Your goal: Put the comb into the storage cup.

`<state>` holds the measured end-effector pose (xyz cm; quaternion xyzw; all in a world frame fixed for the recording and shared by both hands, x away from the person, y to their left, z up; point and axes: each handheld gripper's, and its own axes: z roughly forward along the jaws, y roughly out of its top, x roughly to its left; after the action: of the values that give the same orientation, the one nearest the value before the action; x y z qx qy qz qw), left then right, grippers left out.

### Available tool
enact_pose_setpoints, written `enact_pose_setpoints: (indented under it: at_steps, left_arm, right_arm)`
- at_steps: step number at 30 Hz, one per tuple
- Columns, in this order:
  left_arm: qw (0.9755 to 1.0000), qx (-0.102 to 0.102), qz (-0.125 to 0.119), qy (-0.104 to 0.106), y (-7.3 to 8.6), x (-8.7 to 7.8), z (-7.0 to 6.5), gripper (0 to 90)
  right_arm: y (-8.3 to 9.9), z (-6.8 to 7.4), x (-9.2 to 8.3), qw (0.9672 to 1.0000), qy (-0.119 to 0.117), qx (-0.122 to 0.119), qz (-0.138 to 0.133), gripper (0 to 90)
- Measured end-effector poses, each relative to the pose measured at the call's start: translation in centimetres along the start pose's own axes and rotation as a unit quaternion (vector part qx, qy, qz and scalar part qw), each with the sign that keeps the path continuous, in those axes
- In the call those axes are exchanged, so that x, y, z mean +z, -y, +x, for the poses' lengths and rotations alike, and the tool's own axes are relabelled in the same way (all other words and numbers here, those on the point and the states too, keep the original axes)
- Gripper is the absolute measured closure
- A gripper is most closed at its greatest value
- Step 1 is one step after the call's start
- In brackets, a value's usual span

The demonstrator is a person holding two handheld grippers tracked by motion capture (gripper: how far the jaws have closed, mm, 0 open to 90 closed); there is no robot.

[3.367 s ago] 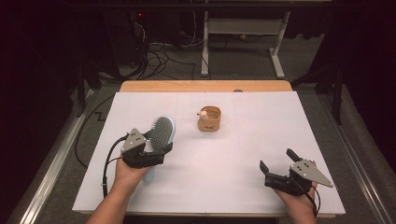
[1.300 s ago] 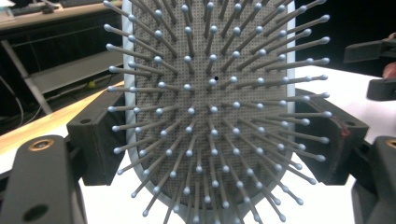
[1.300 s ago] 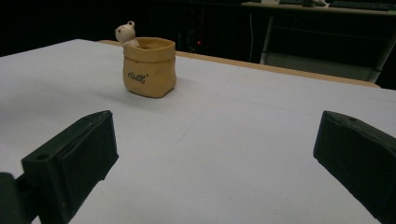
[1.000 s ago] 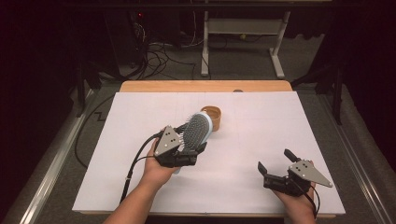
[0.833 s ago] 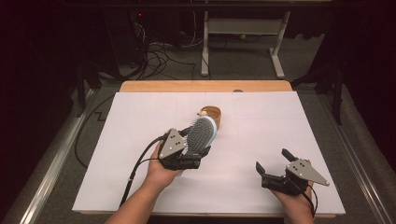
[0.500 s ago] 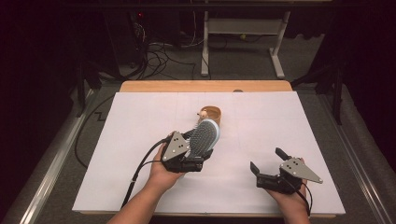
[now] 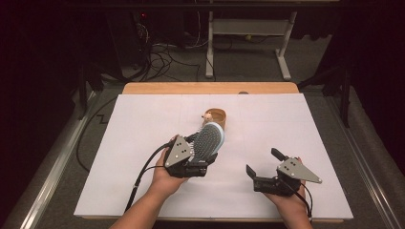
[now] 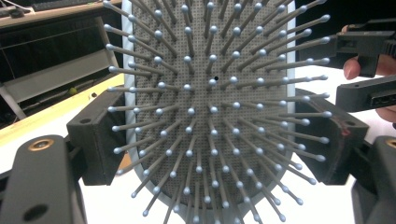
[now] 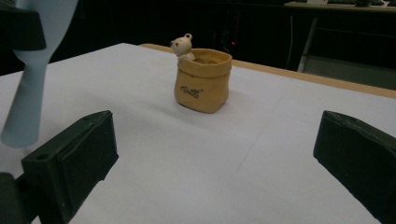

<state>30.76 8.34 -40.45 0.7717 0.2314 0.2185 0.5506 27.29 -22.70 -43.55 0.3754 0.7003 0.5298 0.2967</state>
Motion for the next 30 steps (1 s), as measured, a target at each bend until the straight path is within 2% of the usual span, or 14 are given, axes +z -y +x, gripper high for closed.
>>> enact_pose_setpoints:
  at_steps: [11,21,30]
  left_arm:
    - [1.0,0.0,0.001,-0.001,0.1,0.0,0.0,20.0]
    - [1.0,0.001,0.002,0.0,0.2,0.0,-0.1,20.0]
    - [1.0,-0.001,0.002,0.0,0.2,-0.1,0.1,20.0]
  right_arm:
    - [-2.6,1.5,0.4,0.9991,-0.037,0.015,-0.013,0.2]
    - [-4.0,2.7,0.7,0.9984,-0.051,0.007,-0.024,0.2]
    - [-4.7,3.2,1.0,0.9979,-0.059,0.002,-0.026,0.2]
